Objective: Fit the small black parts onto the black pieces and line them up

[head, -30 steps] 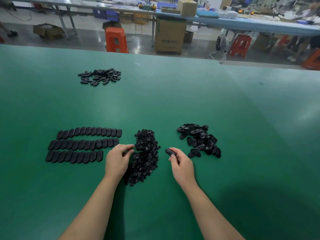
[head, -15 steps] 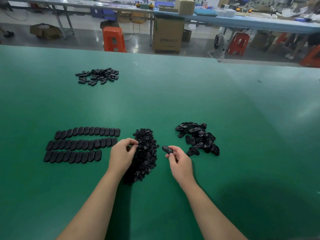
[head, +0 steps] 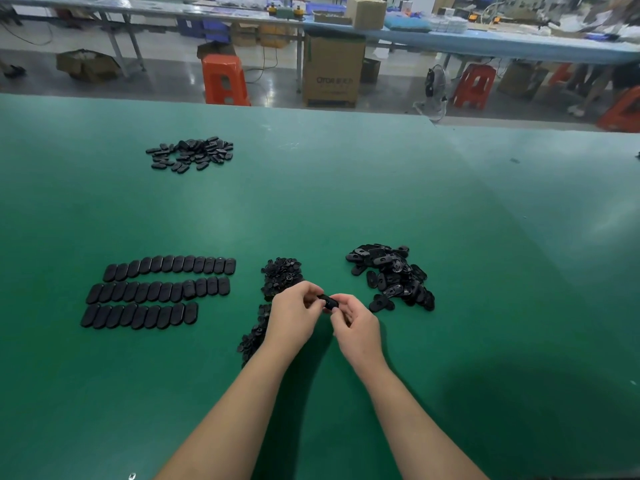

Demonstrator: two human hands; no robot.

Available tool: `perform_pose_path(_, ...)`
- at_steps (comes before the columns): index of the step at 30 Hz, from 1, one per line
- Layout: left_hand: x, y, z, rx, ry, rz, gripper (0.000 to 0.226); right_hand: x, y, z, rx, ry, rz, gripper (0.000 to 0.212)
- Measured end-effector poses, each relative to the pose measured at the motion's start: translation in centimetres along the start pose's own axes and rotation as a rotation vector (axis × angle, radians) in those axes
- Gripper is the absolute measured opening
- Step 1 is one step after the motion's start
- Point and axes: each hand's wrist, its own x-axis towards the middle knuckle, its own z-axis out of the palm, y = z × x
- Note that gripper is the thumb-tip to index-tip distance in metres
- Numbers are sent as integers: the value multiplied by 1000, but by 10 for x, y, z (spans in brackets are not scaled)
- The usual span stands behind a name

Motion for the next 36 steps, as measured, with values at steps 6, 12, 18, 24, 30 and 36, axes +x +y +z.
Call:
perform_pose_path(6,-1,0,2,-17,17,-27,17,0,1,0,-3,-5,-3,33)
perform_pose_path(12,2,3,3,-25,-11,-61,19,1,2,-1,-18,-7,-10,28)
perform_pose_path(18,7,7,3,63,31,-38,20,2,2,-5,17,-28,-4,27)
perform_pose_path(24,11,2,-4,-54,-96,-107,11,1,2,-6,59,-44,-1,17)
perform_pose_path(30,2,2,-1,-274,-129,-178,9,4,3,-7,37,-40,-5,8)
perform_pose_path(36,-1,3,0,-239,-120,-171,9,4,5,-6,18,-41,-14,10)
